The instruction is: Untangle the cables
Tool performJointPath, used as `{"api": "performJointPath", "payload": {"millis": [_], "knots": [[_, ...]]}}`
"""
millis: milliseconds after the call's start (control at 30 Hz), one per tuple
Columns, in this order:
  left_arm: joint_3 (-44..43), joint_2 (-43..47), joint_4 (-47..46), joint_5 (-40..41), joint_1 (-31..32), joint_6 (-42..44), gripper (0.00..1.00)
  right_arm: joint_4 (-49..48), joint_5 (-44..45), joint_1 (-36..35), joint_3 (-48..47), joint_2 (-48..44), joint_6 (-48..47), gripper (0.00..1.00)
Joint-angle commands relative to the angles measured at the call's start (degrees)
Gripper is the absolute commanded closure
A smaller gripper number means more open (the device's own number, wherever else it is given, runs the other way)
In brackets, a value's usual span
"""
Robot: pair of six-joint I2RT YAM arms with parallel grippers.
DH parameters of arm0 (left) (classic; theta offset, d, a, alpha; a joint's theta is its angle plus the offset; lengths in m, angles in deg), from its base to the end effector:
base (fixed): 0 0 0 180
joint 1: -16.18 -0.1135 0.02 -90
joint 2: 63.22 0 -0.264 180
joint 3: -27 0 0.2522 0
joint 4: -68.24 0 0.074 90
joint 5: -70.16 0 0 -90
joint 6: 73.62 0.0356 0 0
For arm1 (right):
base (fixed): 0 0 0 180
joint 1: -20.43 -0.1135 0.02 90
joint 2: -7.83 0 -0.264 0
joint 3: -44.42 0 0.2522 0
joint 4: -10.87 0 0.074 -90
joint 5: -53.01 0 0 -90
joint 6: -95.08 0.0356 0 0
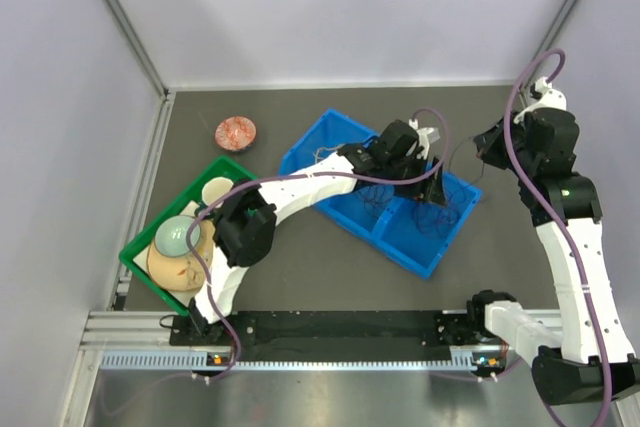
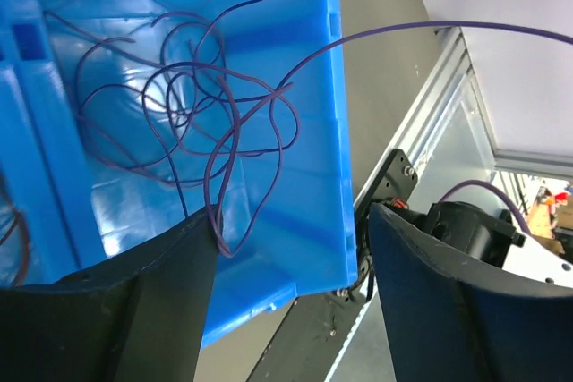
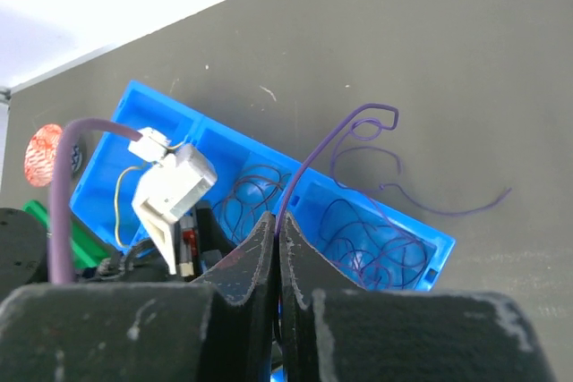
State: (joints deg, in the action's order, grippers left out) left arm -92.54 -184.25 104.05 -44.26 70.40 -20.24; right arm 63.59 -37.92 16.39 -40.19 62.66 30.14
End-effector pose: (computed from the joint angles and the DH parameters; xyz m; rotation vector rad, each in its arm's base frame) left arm 0.2762 -0.4084 0.2687 0.6445 2.4190 -1.2562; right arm 0.1872 0.0138 0.4118 0.3520 1.9561 0.3465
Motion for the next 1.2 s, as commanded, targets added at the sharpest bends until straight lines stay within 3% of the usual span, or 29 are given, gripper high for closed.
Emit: {"api": "performJointPath", "payload": {"millis": [0, 233, 400, 667, 833, 867, 900, 1000, 1167], "knots": [[-3.0, 8.2, 0.8, 2.2, -1.8, 3.5, 0.28, -2.3, -2.1, -0.7, -1.3, -0.9, -1.0, 1.0], [-2.9, 10.2, 1.2, -0.5, -7.5, 3.6, 0.18, -2.4, -3.3, -0.8, -4.6, -2.5, -2.5, 1.0], [-1.3, 10.9, -0.3, -1.2, -10.3, 2.0, 0.17, -2.4, -5.1, -1.3, -3.8, -2.4, -1.9, 1.0], [5.1, 14.7, -6.7, -1.9, -16.2, -2.4, 0.18, -4.9, -7.9, -4.7, 11.4, -0.4, 3.9, 1.0], [5.0, 14.2, -7.1, -2.3, -17.0, -2.7, 0.18, -7.6, -4.1, -9.2, 19.3, 3.9, 6.2, 0.99], [5.1, 14.0, -7.3, -2.6, -17.0, -2.8, 0.19, -7.2, -3.2, -9.2, 20.0, 6.4, 6.4, 0.86], [5.0, 13.9, -7.4, -2.7, -17.0, -2.9, 0.18, -6.7, -2.7, -9.2, 19.9, 7.5, 6.3, 0.56], [5.1, 13.5, -7.3, -3.2, -16.9, -2.8, 0.19, -6.0, -0.7, -9.2, 18.1, 6.8, 6.0, 0.25], [5.1, 13.4, -7.1, -3.3, -17.0, -2.2, 0.19, -5.8, 9.8, -9.2, 12.8, 5.1, 2.6, 0.21]]}}
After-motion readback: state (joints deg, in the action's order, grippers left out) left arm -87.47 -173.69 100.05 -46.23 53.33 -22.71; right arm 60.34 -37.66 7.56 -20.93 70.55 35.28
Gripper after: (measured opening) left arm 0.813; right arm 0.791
